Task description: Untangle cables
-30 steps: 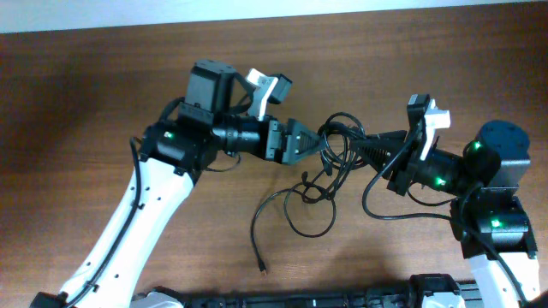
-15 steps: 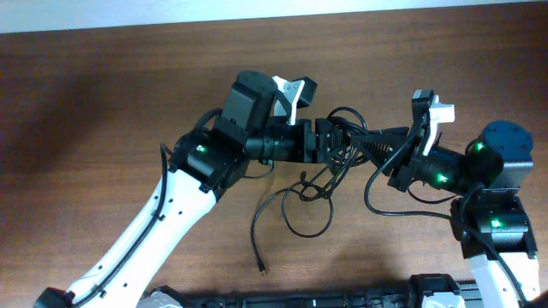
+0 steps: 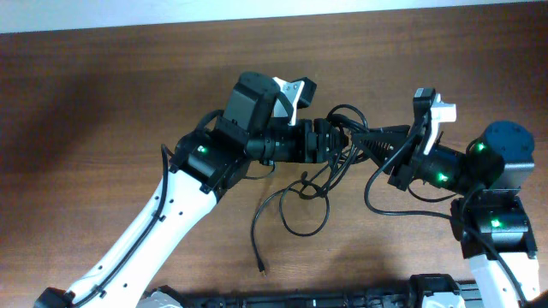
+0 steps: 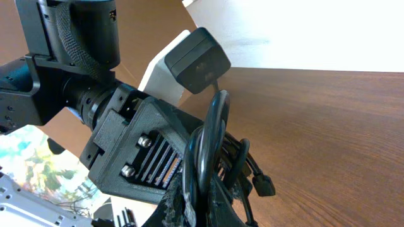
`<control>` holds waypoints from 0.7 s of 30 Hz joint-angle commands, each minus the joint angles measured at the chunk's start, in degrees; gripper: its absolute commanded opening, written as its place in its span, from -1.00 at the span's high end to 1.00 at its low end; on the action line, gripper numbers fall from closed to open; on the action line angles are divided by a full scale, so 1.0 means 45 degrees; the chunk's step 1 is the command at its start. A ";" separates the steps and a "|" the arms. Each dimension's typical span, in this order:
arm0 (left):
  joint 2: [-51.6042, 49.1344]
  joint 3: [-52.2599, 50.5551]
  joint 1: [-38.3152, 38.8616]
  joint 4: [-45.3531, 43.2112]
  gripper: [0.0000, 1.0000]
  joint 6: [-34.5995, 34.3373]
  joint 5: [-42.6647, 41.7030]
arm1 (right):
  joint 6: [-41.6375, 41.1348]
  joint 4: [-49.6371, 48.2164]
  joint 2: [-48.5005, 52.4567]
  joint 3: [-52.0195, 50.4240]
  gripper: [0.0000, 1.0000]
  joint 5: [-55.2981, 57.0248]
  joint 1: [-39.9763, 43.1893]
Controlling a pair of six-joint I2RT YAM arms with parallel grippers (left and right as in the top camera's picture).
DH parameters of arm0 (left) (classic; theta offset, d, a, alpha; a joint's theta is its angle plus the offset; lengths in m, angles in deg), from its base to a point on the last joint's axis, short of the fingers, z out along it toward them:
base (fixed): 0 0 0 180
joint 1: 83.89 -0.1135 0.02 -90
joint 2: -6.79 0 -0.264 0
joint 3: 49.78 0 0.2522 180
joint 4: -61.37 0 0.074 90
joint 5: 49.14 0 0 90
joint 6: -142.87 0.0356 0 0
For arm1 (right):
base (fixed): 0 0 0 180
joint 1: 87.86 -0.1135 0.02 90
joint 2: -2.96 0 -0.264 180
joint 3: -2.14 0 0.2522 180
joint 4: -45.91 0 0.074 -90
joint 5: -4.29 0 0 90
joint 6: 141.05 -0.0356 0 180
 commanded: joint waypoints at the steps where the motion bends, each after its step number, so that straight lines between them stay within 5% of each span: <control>1: 0.0267 0.0214 0.0015 0.0117 -0.31 -0.0029 0.0175 | -0.0053 -0.0185 -0.0039 0.0117 0.92 0.0398 0.0073; 6: 0.0267 0.0214 -0.0233 0.0170 -0.25 0.0282 0.0068 | 0.0398 -0.0185 -0.0034 0.0117 0.92 0.0525 0.0073; 12: 0.0267 0.0209 -0.1137 0.0180 -0.51 0.0461 -0.1525 | 0.0806 -0.0126 -0.0010 0.0117 0.92 0.0806 0.0073; 21: 0.0267 0.0209 -0.1122 0.0403 -0.40 0.0641 -0.1477 | 0.0792 -0.0136 0.0058 0.0117 0.92 0.0748 0.0068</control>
